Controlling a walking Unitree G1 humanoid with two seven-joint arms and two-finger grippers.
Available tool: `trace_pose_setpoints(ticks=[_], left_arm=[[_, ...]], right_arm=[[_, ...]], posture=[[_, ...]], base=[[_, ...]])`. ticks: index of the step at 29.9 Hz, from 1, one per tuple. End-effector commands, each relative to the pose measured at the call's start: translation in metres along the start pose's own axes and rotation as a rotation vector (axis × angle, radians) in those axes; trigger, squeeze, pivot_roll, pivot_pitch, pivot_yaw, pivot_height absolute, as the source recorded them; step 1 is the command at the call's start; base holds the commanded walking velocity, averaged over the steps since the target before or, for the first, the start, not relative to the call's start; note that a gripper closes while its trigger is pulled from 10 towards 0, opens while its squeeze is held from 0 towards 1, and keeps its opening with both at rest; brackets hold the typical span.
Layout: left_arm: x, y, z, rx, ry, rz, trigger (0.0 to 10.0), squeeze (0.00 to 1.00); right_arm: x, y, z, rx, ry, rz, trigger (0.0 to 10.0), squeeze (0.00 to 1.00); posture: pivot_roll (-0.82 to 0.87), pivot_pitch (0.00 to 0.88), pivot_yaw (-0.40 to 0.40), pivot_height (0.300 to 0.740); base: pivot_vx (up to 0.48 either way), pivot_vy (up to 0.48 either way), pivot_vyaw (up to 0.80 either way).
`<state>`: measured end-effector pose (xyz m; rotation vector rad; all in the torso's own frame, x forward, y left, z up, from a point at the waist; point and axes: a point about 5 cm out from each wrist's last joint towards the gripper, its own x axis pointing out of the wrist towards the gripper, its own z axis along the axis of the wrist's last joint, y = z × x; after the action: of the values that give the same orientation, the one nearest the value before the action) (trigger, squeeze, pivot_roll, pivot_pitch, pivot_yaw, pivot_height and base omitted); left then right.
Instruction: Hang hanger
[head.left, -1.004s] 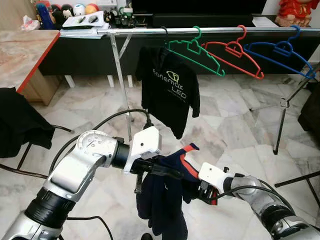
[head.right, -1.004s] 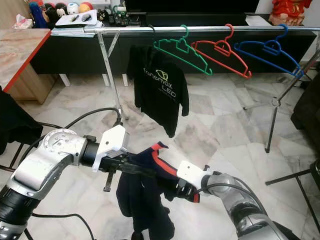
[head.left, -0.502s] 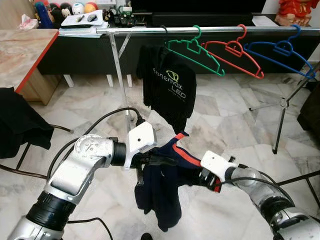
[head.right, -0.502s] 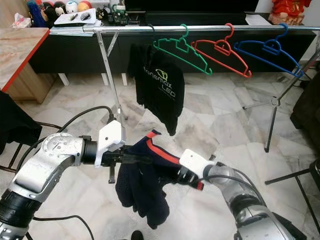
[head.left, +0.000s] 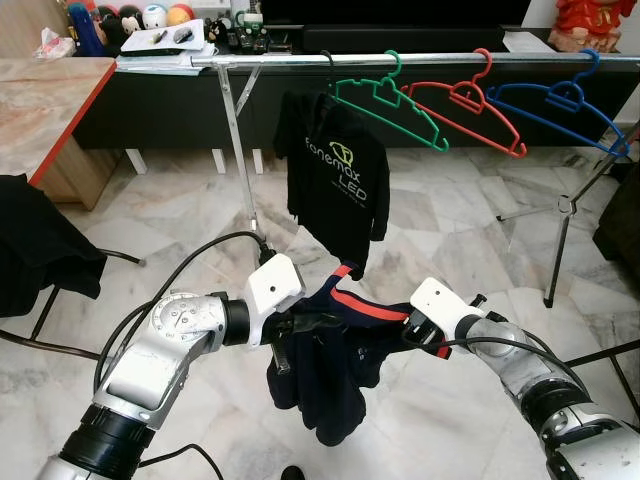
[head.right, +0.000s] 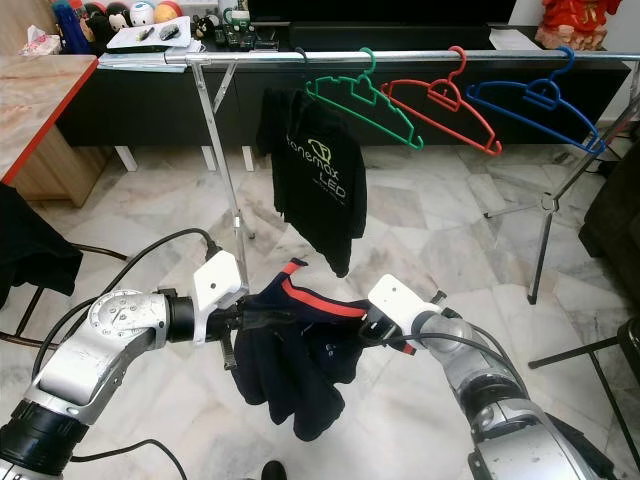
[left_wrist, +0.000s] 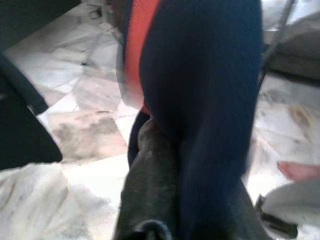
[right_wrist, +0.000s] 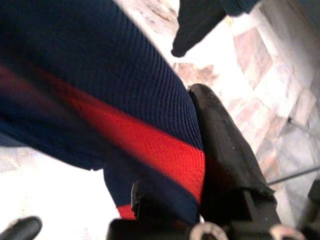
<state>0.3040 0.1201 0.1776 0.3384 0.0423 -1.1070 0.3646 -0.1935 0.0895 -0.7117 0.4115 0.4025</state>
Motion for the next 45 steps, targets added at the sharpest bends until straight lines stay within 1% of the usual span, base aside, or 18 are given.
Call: trace_pose_setpoints(ticks=[1,9,16,17,18,20,22,23,24,25,26,27,30,33,35,39,43,45], left_arm=[[-0.008,0.006,-0.002,0.006,-0.001,0.052,10.0,1.0],[-0.014,0.002,-0.033,-0.068,0.057,0.148,10.0,1.0],[-0.02,0.008,-0.079,-0.134,0.174,0.381,10.0,1.0],[-0.023,0.008,-0.091,-0.161,0.203,0.448,10.0,0.0],[-0.025,0.007,-0.1,-0.18,0.224,0.495,10.0,0.0],[-0.03,0.0,-0.12,-0.23,0.269,0.573,10.0,0.0],[-0.038,-0.012,-0.141,-0.286,0.313,0.676,10.0,0.0],[-0.04,-0.015,-0.146,-0.299,0.324,0.707,10.0,0.0],[-0.045,-0.02,-0.155,-0.363,0.333,0.769,10.0,0.0],[-0.047,-0.022,-0.159,-0.393,0.33,0.797,10.0,0.0],[-0.047,-0.022,-0.159,-0.393,0.33,0.797,10.0,0.0],[-0.049,-0.025,-0.163,-0.415,0.331,0.818,10.0,0.0],[-0.053,-0.036,-0.173,-0.455,0.338,0.845,10.0,0.0],[-0.062,-0.053,-0.196,-0.532,0.416,0.869,10.0,0.0],[-0.071,-0.065,-0.211,-0.598,0.473,0.904,10.0,0.0],[-0.079,-0.077,-0.221,-0.624,0.529,0.919,10.0,0.0],[-0.087,-0.093,-0.233,-0.746,0.551,0.958,10.0,0.0],[-0.088,-0.096,-0.235,-0.753,0.564,0.961,10.0,0.0]], right_arm=[[-0.003,0.002,-0.015,0.047,0.05,-0.017,0.0,0.0],[-0.001,0.02,-0.024,0.078,0.079,0.002,0.0,0.0],[-0.002,0.03,-0.036,0.117,0.112,-0.056,0.0,0.0],[-0.002,0.03,-0.037,0.179,0.106,-0.097,0.0,0.0],[-0.003,0.03,-0.039,0.225,0.102,-0.126,0.0,0.0],[-0.004,0.028,-0.042,0.418,0.083,-0.205,0.0,0.0],[-0.007,0.025,-0.047,0.706,0.039,-0.323,0.0,0.0],[-0.008,0.026,-0.049,0.773,0.027,-0.345,0.0,0.0],[-0.01,0.026,-0.053,0.894,0.0,-0.379,3.3,0.0],[-0.011,0.027,-0.055,0.958,-0.009,-0.405,9.3,0.0],[-0.011,0.027,-0.055,0.958,-0.009,-0.405,9.3,0.0],[-0.012,0.028,-0.058,1.009,-0.012,-0.427,10.0,0.0],[-0.014,0.036,-0.063,1.07,-0.035,-0.445,10.0,0.0],[-0.016,0.052,-0.072,1.031,0.017,-0.431,10.0,0.0],[-0.018,0.057,-0.078,1.085,0.043,-0.453,10.0,0.0],[-0.019,0.059,-0.082,1.125,0.055,-0.48,10.0,0.0],[-0.018,0.058,-0.076,1.126,0.019,-0.477,10.0,0.0],[-0.017,0.058,-0.076,1.118,0.018,-0.476,10.0,0.0]], posture=[[0.06,0.181,-0.015,0.74],[0.05,0.19,-0.02,0.74],[0.04,0.195,-0.021,0.74],[0.04,0.194,-0.021,0.74],[0.04,0.194,-0.021,0.74],[0.03,0.196,-0.02,0.74],[0.02,0.196,-0.025,0.74],[0.02,0.197,-0.027,0.74],[0.02,0.197,-0.027,0.74],[0.02,0.196,-0.027,0.74],[0.02,0.196,-0.027,0.74],[0.01,0.194,-0.027,0.74],[0.02,0.19,-0.024,0.74],[0.02,0.181,-0.019,0.74],[0.02,0.174,-0.017,0.74],[0.02,0.167,-0.011,0.74],[0.01,0.159,-0.007,0.74],[0.01,0.154,-0.007,0.74]], base=[[0.0,0.0,0.0],[0.0,0.0,0.0],[0.0,0.0,0.0],[0.0,0.0,0.0],[0.0,0.0,0.0],[0.0,0.0,0.0],[0.0,0.0,0.0],[0.0,0.0,0.0],[0.0,0.0,0.0],[0.0,0.0,0.0],[0.0,0.0,0.0],[0.0,0.0,0.0],[0.0,0.0,0.0],[0.0,0.0,0.0],[0.0,0.0,0.0],[0.0,0.0,0.0],[0.0,0.0,0.0],[0.266,0.0,0.0]])
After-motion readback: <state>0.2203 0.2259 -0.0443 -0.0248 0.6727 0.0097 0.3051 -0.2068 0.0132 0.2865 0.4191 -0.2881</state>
